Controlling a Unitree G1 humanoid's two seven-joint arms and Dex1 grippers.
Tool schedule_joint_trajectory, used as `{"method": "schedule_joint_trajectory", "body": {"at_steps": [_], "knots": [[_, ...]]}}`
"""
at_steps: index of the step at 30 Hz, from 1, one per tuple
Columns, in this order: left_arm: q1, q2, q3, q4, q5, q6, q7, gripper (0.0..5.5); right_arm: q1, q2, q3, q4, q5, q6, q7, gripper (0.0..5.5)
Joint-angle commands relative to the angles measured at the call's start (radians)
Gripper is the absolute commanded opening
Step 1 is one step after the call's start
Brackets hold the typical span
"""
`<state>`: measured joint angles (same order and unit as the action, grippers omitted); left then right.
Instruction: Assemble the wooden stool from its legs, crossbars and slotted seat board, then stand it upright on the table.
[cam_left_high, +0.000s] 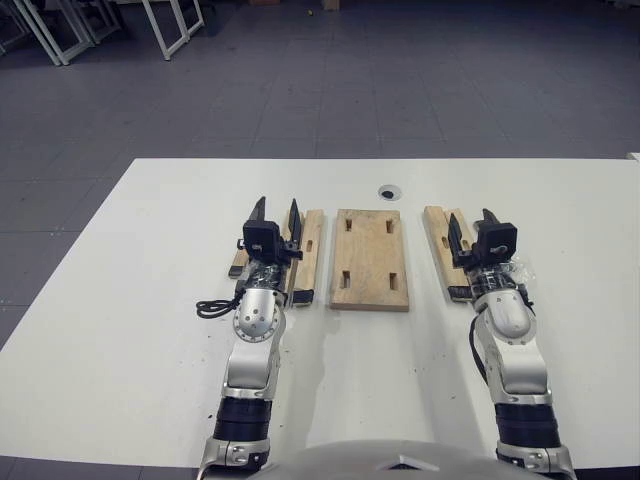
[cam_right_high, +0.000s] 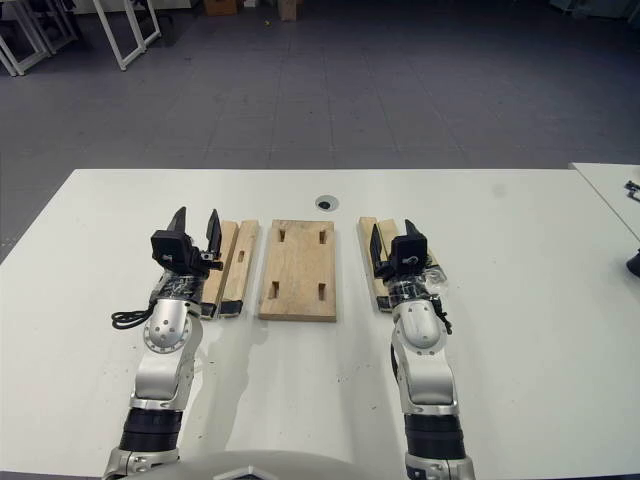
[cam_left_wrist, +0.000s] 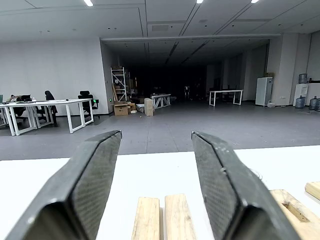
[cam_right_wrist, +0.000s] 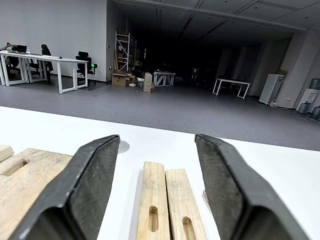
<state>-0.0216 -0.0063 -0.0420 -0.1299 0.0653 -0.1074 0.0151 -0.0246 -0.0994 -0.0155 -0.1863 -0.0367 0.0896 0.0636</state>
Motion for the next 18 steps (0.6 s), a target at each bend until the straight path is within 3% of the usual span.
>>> {"method": "schedule_joint_trajectory", "body": {"at_steps": [1,18], "knots": [[-0.008,0.001,0.002,0.009,0.007,-0.002,0.008,2.58,-0.016,-0.007,-0.003,-0.002,0.022,0.036,0.022,2.76],[-0.004,0.009,0.016,0.023,0.025,0.007,0.021,2.58,-0.021,-0.044,0.009,-0.021,0.007,0.099,0.042,2.76]]}}
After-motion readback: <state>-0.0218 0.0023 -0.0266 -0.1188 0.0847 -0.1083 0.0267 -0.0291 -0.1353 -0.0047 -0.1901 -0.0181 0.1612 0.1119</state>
